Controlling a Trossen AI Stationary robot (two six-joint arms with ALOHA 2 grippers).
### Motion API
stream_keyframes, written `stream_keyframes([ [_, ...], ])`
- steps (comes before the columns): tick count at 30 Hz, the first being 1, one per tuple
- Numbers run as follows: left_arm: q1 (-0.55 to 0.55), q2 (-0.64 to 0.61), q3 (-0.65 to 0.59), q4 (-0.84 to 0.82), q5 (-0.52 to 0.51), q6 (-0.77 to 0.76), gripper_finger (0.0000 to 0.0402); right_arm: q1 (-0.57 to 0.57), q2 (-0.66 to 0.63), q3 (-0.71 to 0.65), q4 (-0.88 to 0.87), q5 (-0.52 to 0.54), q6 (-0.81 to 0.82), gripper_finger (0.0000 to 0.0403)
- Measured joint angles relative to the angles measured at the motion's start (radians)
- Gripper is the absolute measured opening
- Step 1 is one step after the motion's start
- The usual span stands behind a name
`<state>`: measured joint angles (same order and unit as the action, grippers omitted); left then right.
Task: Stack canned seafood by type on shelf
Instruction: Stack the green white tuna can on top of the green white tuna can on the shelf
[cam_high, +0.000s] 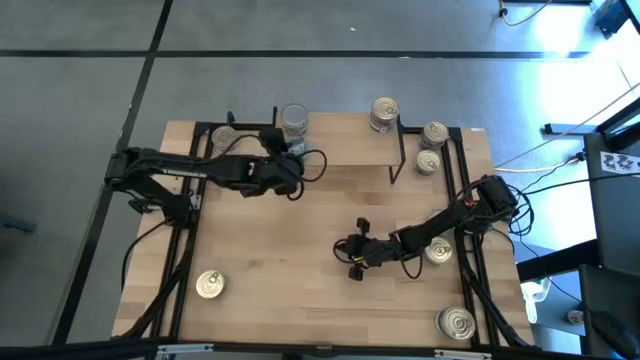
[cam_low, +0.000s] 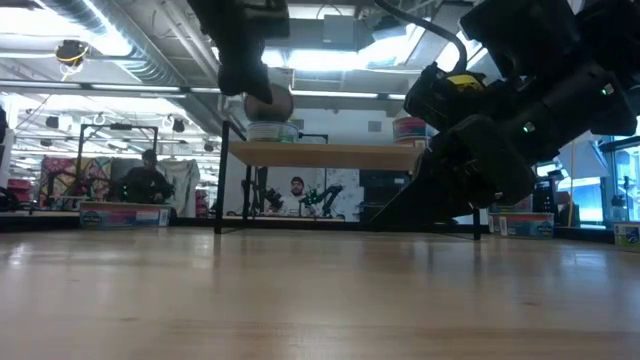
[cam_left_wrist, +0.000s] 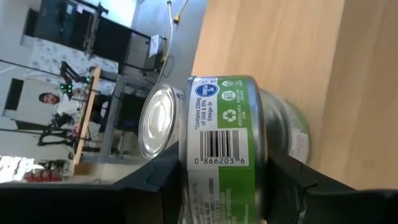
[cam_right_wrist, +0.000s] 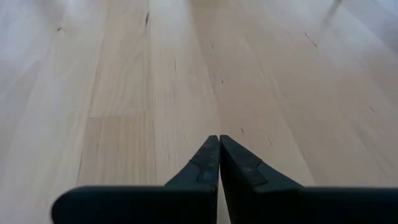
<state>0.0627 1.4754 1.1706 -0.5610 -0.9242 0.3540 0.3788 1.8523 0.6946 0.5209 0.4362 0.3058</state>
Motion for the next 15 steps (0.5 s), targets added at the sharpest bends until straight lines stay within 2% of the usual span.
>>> stream_keyframes([
  [11, 0.038, 0.022, 0.000, 0.000, 0.001, 0.006, 0.0166, 0.000, 0.000, 0.000, 0.000, 0.001, 0.000, 0.0014],
  [15, 0.039, 0.022, 0.000, 0.000, 0.031, 0.029, 0.0166, 0.000, 0.000, 0.000, 0.000, 0.001, 0.000, 0.0014],
])
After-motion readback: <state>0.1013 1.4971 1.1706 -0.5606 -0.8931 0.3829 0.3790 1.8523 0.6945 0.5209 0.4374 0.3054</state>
